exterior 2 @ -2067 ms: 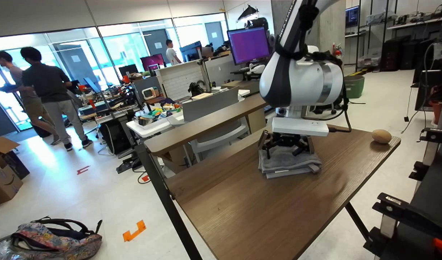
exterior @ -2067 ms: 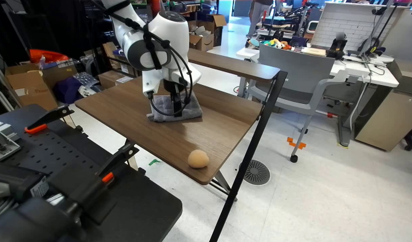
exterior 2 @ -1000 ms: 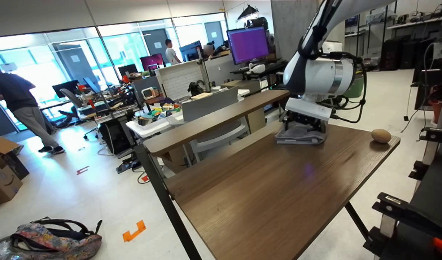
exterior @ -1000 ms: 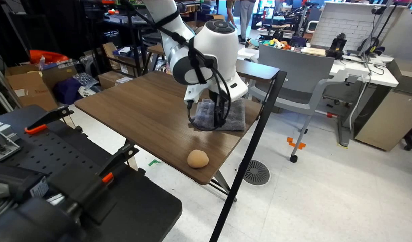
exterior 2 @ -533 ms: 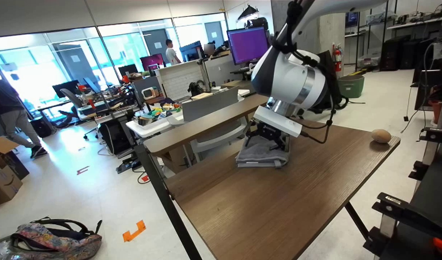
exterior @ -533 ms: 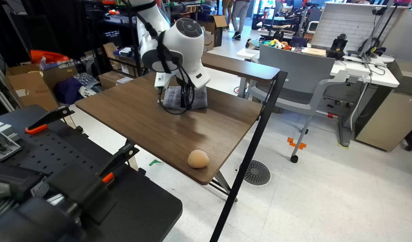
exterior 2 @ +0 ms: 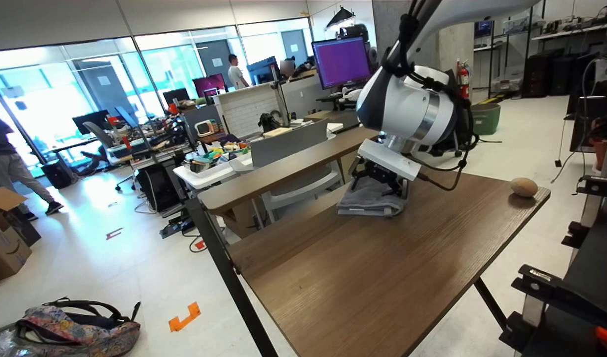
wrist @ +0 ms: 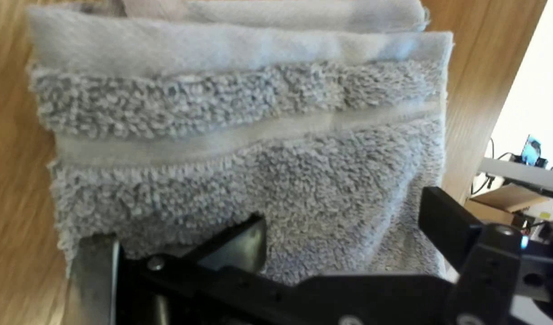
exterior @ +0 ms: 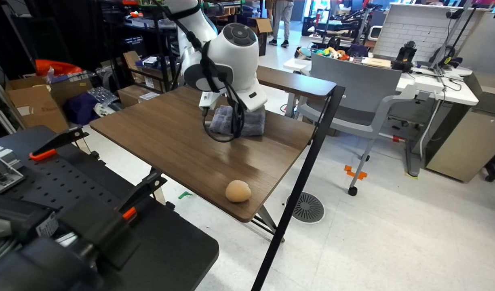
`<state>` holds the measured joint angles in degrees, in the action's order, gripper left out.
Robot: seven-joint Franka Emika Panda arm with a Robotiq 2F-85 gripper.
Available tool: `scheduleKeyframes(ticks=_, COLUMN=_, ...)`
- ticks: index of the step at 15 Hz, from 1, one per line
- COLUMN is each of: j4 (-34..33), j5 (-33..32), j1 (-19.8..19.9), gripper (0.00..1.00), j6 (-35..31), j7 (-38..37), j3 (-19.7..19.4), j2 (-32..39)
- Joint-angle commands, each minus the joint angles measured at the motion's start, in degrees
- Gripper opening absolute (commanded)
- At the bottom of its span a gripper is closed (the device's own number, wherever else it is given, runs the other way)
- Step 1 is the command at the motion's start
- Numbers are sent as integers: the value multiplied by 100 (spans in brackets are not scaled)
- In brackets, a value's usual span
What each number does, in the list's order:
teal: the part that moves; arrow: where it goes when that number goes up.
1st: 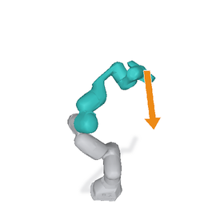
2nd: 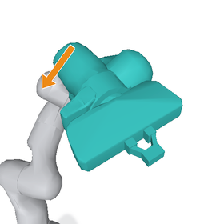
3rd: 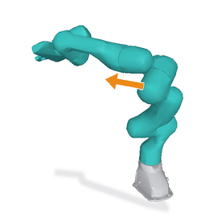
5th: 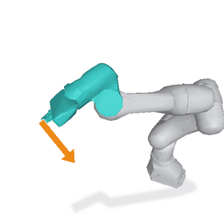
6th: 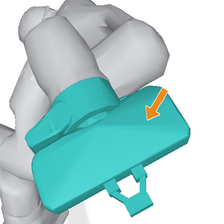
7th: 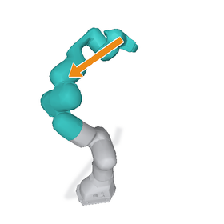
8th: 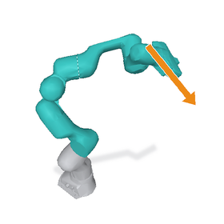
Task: Move the brown object forward then use the towel to wipe the table
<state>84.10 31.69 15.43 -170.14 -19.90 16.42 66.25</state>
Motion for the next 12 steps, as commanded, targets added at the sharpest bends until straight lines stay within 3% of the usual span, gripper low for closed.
scheduleKeyframes(ticks=1, j4=-711, j5=-30, j1=25, gripper=100, j6=-430, j7=146, j3=-446, j2=795)
scheduleKeyframes(ticks=5, j4=-1303, j5=-56, j1=139, gripper=100, j6=-568, j7=60, j3=-657, j2=1072)
scheduleKeyframes(ticks=7, j4=-1496, j5=-12, j1=136, gripper=100, j6=-526, j7=-16, j3=-561, j2=1163)
scheduleKeyframes(ticks=9, j4=-1532, j5=0, j1=98, gripper=100, j6=-478, j7=65, j3=-302, j2=1195)
scheduleKeyframes(ticks=12, j4=-1237, j5=8, j1=141, gripper=100, j6=-438, j7=549, j3=415, j2=1046)
